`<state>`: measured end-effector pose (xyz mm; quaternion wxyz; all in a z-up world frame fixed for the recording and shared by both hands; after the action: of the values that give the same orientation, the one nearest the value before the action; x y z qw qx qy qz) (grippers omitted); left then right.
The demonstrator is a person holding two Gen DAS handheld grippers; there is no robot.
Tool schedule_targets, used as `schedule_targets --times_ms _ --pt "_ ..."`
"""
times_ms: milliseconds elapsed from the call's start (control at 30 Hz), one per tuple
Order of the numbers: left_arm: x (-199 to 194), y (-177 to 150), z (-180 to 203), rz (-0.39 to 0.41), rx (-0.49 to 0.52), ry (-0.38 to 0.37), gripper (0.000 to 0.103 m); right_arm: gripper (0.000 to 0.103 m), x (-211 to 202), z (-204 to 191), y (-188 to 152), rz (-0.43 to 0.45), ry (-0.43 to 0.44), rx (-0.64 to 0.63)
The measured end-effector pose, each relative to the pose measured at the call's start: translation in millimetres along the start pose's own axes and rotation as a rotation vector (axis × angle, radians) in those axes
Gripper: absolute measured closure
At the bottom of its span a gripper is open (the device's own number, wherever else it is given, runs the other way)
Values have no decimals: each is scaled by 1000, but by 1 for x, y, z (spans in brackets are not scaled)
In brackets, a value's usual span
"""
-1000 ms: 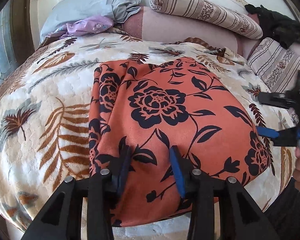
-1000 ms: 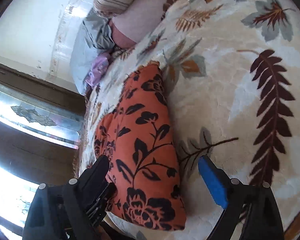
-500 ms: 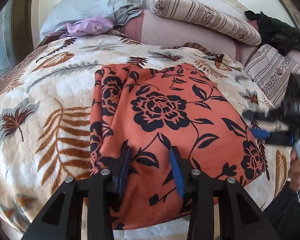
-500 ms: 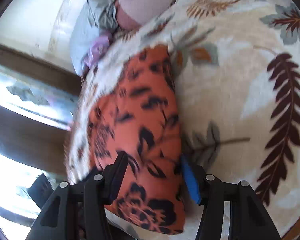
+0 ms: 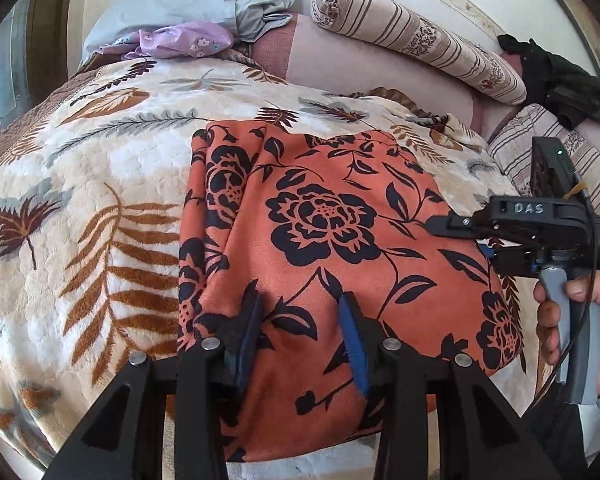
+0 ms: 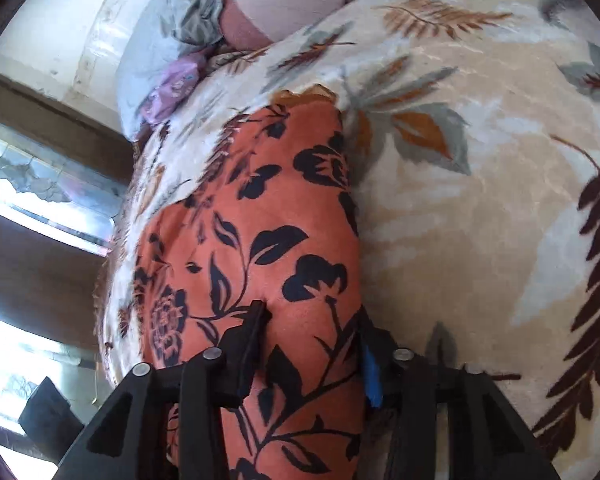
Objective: Fold small clothes
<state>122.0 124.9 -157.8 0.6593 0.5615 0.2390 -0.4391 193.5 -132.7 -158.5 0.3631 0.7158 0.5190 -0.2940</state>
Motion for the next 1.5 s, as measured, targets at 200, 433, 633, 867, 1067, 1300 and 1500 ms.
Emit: schedule_targets --times_ms 200,433,633,867,1067,1300,1500 --pt "1 2 0 -5 -20 -12 63 18 -1 4 44 38 56 79" --pt "2 2 0 1 -12 -2 63 56 23 -10 45 26 -107 -26" --pt "1 -1 5 14 8 25 63 41 -36 -47 12 153 -159 -129" --pt "-34 -1 -5 79 -90 -56 63 27 7 -65 -48 -86 66 -181" --pt "-26 -35 -48 -67 -393 -296 53 28 1 -65 -53 -35 71 -226" --pt "-17 -45 -67 -117 -467 -274 94 28 -4 -47 -48 -39 196 -165" --pt "-50 -12 -55 -87 -386 -231 53 28 -3 -50 -50 -44 207 -174"
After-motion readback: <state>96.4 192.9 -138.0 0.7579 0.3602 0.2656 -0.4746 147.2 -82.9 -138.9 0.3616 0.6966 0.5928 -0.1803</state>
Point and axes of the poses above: each gripper's, at about its wrist camera, not at the fingertips, and x roughly the way its jaws point, z to its right, y to its top, the point moved 5 cm from there along x, roughly the way its jaws point, and after that the axes turned 7 degrees about -z, right-handed, at the moved point
